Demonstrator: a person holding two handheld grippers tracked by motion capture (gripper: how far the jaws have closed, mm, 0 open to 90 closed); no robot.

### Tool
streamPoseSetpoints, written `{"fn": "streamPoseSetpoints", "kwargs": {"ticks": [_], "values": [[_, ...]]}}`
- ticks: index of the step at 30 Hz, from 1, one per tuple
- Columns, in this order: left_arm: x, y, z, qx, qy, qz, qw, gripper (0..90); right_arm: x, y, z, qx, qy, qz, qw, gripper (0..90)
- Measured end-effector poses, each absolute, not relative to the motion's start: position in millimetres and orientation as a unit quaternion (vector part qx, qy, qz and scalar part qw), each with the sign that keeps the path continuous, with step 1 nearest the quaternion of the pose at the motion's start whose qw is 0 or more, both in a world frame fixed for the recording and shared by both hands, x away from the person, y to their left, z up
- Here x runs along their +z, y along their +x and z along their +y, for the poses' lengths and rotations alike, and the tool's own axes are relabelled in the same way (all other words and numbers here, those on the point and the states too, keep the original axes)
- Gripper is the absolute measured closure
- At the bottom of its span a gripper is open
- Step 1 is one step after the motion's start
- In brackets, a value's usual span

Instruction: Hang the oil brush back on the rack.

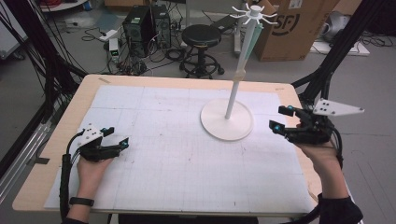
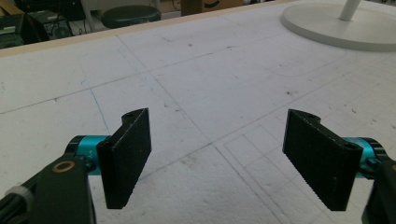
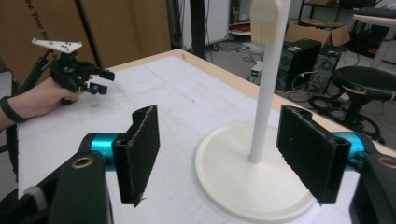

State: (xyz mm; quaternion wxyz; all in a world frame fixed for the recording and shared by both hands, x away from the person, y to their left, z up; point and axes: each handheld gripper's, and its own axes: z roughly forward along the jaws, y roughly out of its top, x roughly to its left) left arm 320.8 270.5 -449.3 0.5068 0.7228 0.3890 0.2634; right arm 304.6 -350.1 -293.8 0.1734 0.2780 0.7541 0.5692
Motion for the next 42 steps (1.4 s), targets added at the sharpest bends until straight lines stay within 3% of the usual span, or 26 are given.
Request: {"fn": "streamPoseSetpoints", "kwargs": {"ticks": [17, 42], "values": [[-449, 321, 271, 0.263, 0.723, 0.391, 0.506, 24.2, -392, 311, -345, 0.561, 0.320, 0.749, 0.146, 24.3], [-449, 321, 270, 0.263, 0.723, 0.391, 0.505, 24.4, -417, 321, -343, 0.539, 0.337, 0.759, 0.138, 22.7]]}}
